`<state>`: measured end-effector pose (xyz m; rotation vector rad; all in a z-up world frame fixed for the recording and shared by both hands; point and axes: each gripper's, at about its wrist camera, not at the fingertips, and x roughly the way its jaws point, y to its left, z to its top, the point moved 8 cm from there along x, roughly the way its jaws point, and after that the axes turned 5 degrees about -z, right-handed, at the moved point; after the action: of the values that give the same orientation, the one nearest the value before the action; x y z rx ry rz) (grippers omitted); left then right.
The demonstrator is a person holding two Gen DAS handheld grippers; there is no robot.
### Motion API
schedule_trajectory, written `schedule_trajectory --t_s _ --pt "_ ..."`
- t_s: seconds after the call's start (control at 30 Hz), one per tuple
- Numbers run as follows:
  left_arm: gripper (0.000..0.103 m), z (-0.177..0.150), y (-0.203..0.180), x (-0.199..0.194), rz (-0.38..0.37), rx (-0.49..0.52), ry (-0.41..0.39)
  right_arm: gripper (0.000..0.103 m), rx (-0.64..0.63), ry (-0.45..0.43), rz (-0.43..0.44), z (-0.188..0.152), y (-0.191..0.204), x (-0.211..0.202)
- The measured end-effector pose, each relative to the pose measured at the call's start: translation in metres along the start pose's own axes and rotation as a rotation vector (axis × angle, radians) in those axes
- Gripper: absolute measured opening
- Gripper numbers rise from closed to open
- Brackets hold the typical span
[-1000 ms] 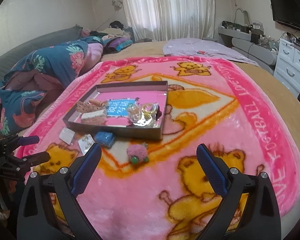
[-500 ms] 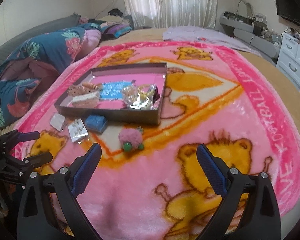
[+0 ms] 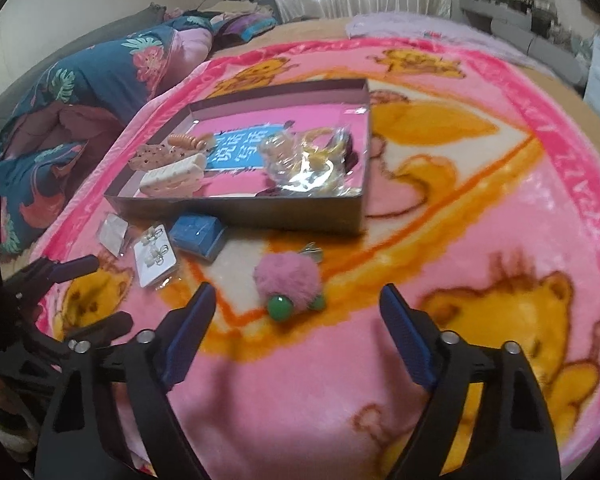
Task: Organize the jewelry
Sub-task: 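Grasp the white earring card with the left tool while the right tool grasps the pink pom-pom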
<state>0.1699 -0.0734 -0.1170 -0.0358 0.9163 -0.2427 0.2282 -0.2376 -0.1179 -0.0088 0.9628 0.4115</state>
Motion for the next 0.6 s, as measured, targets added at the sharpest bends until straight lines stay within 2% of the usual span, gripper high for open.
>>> schedule_trajectory --t_s 0.1,0.13,0.17,0.23,0.53,0.6 --pt "0.093 0.004 -0.001 0.005 -0.012 -0.001 -0.006 0.063 0.022 0.033 0.025 0.002 0.0 0.011" --pt "0.093 0.005 -0.001 0.006 -0.011 0.002 -0.009 0.056 0.025 0.043 0.025 0.001 0.0 0.013" --pt "0.093 0.007 -0.002 0.007 -0.01 0.007 -0.012 0.043 0.023 0.055 0.024 0.0 -0.001 0.016" --pt "0.091 0.009 -0.002 0.01 -0.006 0.01 -0.018 0.032 0.029 0.069 0.017 -0.003 -0.004 0.02" --pt "0.079 0.014 0.003 0.036 0.011 0.014 0.021 0.03 0.107 -0.017 0.046 0.005 -0.02 -0.003" --pt "0.071 0.016 0.003 0.038 0.017 0.018 0.019 0.029 0.113 -0.03 0.052 0.006 -0.022 -0.007"
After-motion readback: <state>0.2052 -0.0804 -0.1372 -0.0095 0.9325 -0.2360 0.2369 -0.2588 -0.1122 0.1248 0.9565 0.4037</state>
